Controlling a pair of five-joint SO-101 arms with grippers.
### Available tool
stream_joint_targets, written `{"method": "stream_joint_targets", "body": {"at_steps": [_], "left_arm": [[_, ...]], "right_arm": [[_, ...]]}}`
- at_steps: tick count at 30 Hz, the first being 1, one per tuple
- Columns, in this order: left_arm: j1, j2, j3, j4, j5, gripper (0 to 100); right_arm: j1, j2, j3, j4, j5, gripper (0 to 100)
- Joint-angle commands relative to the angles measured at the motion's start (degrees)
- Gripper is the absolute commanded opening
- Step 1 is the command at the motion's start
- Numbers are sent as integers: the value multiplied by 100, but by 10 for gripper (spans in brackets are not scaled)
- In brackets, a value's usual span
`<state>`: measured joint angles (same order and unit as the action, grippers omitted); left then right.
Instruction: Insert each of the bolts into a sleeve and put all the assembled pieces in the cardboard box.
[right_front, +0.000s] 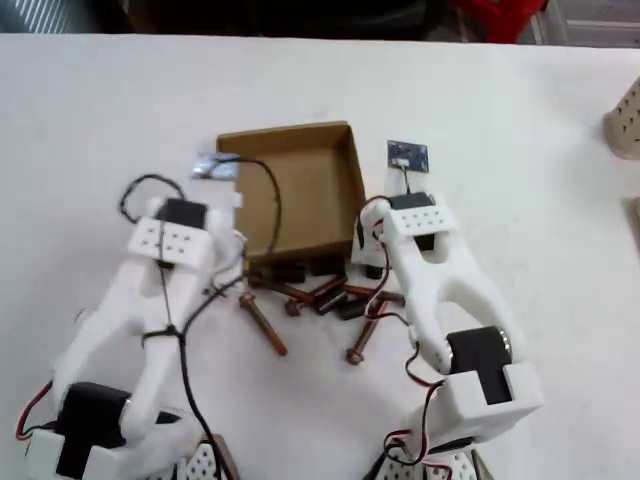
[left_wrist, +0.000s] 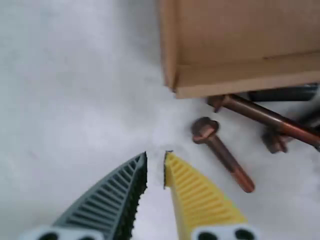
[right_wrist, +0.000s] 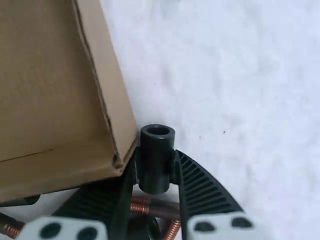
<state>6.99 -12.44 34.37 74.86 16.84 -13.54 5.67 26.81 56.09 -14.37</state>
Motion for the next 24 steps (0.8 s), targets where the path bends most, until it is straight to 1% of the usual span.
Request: {"method": "stream_joint_targets", "body": {"at_steps": [1,3,5,8,13,16,18,21,24], "left_arm": [[699,4,176,-352,598,253],[857,4,404,-607,800,266],[963,4,624,-932,897,252],[989,13,985,-1433,879,224],[945,22,1319,-1820,879,218],[927,31,1363,-1952,879,217],[787,189,1310,-1996,879,216],[585,690,897,-1793,888,215],[576,1191,475,-1512,888,215]], "right_arm": [[48,-48,-246,-84,193,17],[22,-48,-246,-84,211,17],[4,-48,-246,-84,211,17],[4,-48,-246,-84,211,17],[4,-48,-246,-84,211,17],[13,-48,-246,-84,211,17],[22,-48,-246,-84,211,17],[40,-48,-246,-84,211,17],[40,-48,-246,-84,211,17]]}}
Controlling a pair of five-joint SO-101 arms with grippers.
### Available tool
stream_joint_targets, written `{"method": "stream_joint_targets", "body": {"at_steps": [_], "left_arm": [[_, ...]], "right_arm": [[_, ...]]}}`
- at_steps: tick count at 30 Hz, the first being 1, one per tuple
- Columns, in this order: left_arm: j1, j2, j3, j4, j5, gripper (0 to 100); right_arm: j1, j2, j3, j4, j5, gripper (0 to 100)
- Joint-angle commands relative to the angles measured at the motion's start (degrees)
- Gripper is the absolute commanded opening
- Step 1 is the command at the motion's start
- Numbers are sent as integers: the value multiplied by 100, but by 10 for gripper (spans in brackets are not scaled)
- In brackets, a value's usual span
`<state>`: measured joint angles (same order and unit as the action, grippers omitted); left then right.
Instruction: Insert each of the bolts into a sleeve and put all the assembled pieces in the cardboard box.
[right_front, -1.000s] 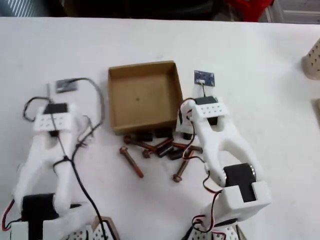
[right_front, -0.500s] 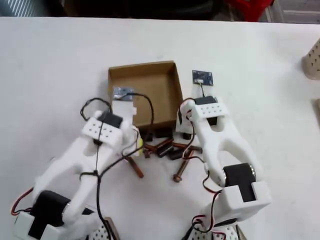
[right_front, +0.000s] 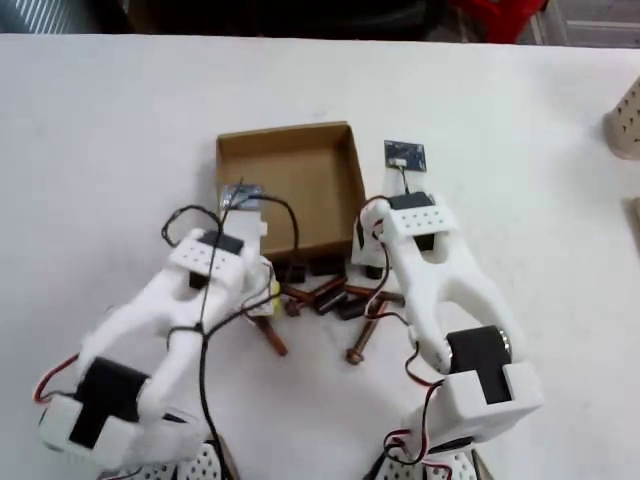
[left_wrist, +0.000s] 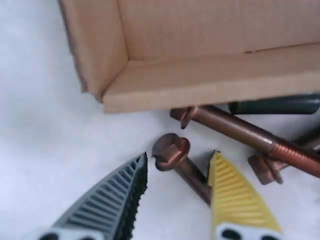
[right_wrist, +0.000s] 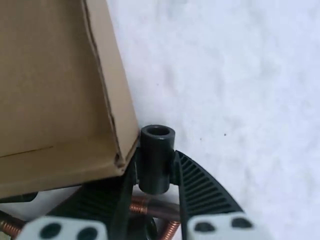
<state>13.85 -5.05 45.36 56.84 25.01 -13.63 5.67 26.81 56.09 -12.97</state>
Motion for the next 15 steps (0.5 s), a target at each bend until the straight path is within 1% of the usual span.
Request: {"method": "stream_joint_targets", "body": {"at_steps": [1,6,8,9,12,13,15], "left_arm": [[-110,567,-721,360,70,215],[-84,637,-791,440,44,214],[-75,637,-791,422,-202,204],[-75,637,-791,404,-387,179],[-75,637,-818,360,-703,58],[-75,637,-818,316,-738,35],[-84,637,-818,316,-756,35]], "right_arm": [[48,-48,-246,-84,70,17],[57,-57,-246,-84,70,17],[57,-66,-246,-84,70,17],[57,-66,-246,-84,70,17],[57,-75,-246,-84,70,19],[57,-75,-246,-84,70,19],[57,-75,-246,-84,70,19]]}}
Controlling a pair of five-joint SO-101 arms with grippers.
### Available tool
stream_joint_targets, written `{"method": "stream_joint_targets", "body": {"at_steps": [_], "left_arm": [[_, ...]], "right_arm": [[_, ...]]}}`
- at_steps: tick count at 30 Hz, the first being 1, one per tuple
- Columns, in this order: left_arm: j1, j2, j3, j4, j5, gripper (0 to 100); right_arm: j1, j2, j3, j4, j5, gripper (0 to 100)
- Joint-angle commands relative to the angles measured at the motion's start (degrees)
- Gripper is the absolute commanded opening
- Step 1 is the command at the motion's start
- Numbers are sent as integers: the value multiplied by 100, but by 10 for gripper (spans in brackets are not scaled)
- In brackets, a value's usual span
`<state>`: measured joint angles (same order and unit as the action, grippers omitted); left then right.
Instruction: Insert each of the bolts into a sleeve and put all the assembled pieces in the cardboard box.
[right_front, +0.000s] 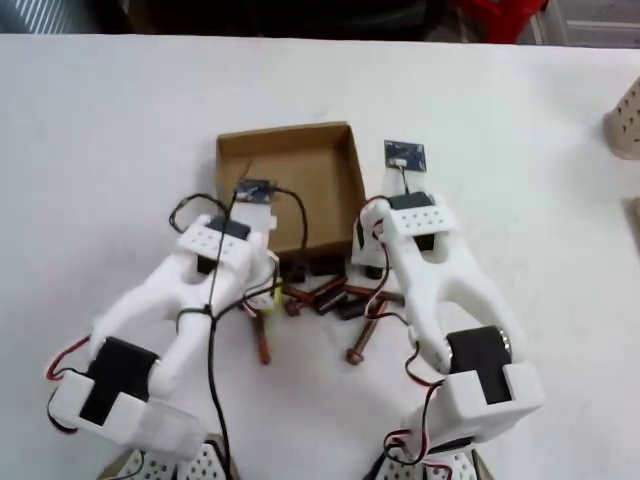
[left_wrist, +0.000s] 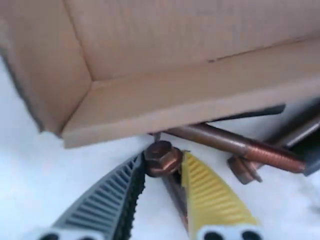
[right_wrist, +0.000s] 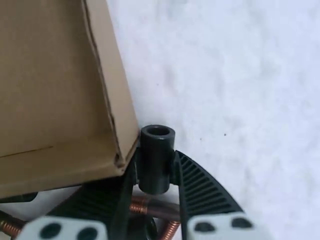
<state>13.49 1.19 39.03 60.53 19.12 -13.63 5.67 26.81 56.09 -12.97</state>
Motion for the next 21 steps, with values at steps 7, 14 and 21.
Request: {"method": "stream_joint_targets", "body": {"at_steps": [7,14,21], "left_arm": [[-242,4,-167,-44,-545,37],[-1525,-4,-352,132,-1521,43],[-2018,4,-615,422,-1538,157]], "right_arm": [[66,-84,-246,-84,70,21],[66,-92,-246,-84,70,21],[31,-75,-246,-84,70,21]]}}
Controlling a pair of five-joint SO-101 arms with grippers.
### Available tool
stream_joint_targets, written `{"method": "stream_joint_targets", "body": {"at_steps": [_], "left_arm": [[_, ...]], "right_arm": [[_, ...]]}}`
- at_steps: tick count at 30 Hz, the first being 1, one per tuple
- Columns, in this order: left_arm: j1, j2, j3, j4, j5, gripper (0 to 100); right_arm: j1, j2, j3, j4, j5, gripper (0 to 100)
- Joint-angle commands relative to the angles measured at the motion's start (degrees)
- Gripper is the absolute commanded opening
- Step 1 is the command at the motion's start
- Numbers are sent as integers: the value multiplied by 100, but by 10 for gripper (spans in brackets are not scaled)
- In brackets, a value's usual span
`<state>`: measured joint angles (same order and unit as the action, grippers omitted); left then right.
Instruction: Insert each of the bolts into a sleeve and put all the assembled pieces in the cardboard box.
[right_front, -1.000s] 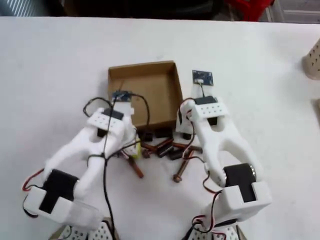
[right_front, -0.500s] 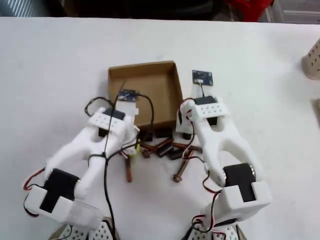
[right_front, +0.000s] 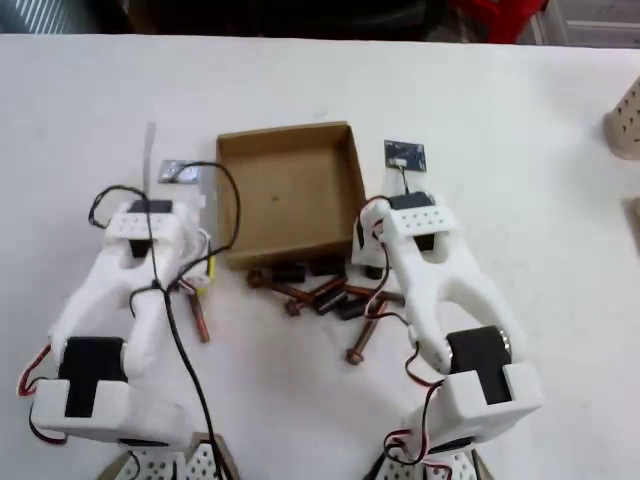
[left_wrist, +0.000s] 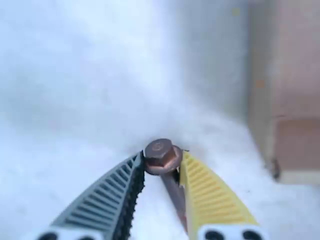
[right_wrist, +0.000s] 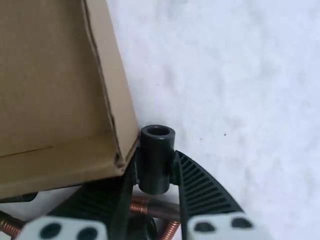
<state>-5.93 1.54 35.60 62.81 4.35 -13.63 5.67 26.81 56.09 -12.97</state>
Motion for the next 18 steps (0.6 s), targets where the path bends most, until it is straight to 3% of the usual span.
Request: {"method": "stream_joint_targets", "body": {"at_steps": [1,9,13,18], "left_arm": [[-75,-31,-273,176,-62,157],[48,-40,-246,378,-18,161],[268,-40,-220,343,765,158],[470,-22,79,176,1169,158]], "right_arm": [[31,-66,-246,-84,70,21],[48,-66,-246,-84,70,21],[48,-66,-246,-84,70,21],[48,-84,-246,-84,70,21]]}}
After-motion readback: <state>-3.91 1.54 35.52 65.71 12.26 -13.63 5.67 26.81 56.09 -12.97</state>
